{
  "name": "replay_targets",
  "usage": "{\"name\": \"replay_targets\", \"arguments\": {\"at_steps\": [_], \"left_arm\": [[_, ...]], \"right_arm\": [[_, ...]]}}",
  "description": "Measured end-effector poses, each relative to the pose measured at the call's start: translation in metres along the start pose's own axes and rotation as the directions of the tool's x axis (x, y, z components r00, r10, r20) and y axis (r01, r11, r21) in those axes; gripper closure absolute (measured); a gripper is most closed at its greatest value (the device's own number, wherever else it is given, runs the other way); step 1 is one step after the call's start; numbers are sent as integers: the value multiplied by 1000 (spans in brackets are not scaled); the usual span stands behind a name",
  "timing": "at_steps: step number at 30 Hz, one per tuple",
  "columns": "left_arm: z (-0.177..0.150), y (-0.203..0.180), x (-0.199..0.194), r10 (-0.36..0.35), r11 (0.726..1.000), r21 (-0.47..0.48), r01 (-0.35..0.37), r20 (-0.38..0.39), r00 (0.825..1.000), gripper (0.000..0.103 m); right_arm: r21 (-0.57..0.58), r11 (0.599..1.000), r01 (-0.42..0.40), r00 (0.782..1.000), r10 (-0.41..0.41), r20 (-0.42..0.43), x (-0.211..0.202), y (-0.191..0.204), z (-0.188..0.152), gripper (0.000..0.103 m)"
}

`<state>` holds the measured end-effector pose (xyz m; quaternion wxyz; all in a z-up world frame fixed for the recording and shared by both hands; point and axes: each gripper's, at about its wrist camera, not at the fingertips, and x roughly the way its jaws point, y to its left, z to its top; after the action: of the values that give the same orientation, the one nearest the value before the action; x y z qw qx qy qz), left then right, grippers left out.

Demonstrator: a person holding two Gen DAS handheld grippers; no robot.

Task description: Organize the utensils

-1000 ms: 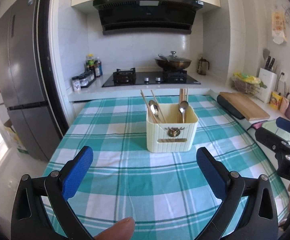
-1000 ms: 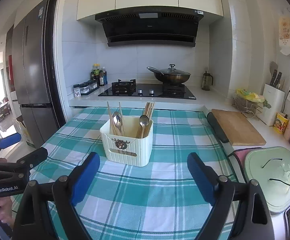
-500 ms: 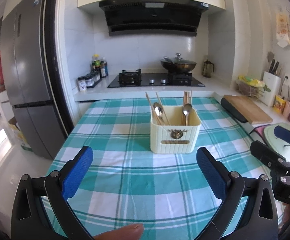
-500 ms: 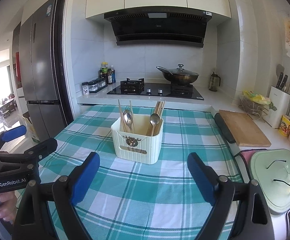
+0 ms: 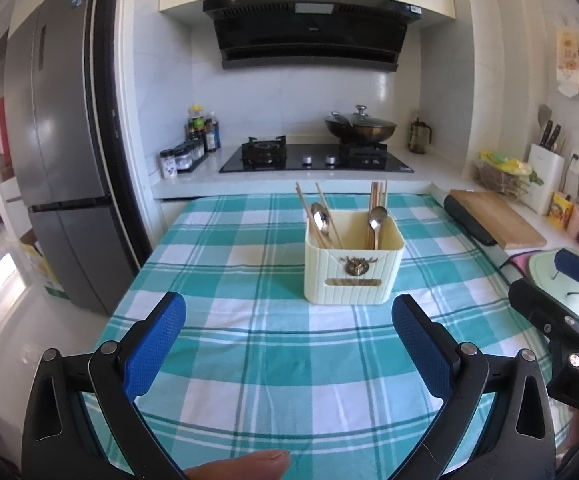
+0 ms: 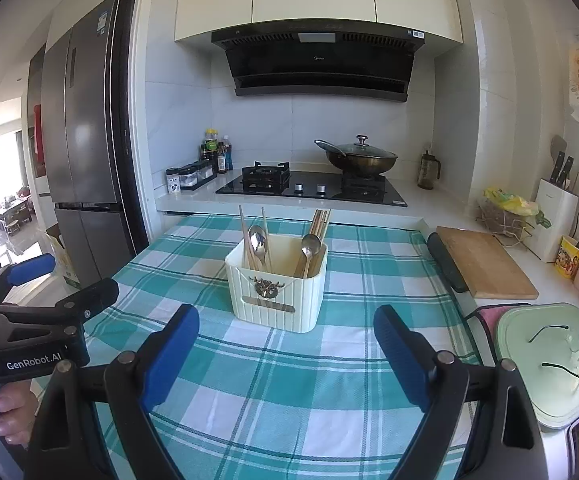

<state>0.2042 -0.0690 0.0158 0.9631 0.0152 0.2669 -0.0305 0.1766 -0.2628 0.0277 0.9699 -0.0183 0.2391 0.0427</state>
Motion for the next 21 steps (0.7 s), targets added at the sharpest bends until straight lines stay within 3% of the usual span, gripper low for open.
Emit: {"name": "replay_targets", "arguments": {"at_steps": [21], "left_arm": [[1,2,1,7,1000,-7,-8,-11,1000,0]], "right_arm": [[-2,1000,25,1000,-25,0,-2,0,1,12]]}}
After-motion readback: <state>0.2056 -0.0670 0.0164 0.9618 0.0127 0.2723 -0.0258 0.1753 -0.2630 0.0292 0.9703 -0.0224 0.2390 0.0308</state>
